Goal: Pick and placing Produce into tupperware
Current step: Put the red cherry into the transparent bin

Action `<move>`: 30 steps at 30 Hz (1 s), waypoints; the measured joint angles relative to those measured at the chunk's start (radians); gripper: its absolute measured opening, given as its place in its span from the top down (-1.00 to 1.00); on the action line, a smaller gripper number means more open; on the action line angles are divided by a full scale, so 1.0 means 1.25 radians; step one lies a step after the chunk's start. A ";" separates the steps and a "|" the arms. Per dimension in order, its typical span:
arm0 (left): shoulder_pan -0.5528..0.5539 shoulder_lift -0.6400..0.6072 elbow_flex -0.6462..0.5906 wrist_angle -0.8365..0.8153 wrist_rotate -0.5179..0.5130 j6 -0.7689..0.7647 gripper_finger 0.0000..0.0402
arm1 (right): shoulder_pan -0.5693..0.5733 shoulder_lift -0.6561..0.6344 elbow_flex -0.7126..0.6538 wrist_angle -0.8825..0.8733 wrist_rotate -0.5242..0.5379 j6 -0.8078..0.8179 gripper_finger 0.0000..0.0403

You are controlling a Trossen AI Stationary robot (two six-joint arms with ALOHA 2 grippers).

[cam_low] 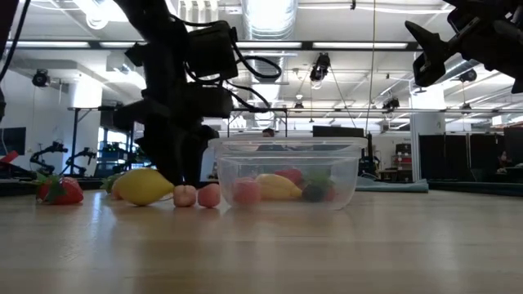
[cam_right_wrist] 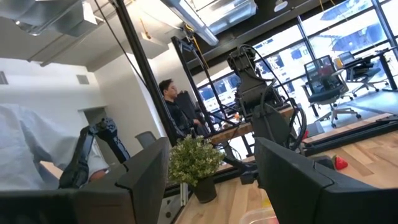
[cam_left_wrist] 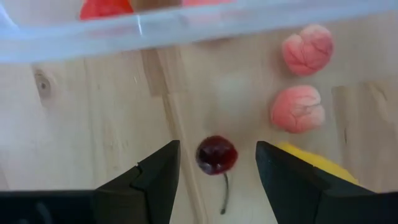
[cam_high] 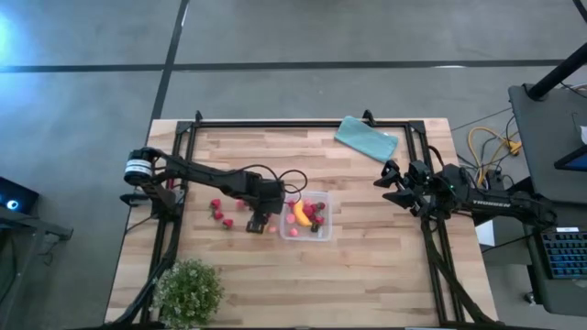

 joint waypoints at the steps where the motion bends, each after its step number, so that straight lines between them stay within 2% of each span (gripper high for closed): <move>1: 0.000 0.006 0.000 0.004 -0.004 0.000 0.03 | 0.000 0.000 0.000 0.000 0.000 0.000 -0.13; 13: -0.001 0.034 -0.003 -0.002 -0.025 -0.002 0.04 | 0.000 0.001 0.000 0.000 0.000 0.000 -0.13; 24: 0.000 0.032 -0.003 0.001 -0.030 -0.004 0.47 | 0.000 0.001 0.000 0.000 0.000 0.000 -0.13; 30: -0.001 0.020 0.013 -0.025 -0.040 -0.003 0.61 | 0.000 0.001 0.000 0.000 0.000 0.000 -0.13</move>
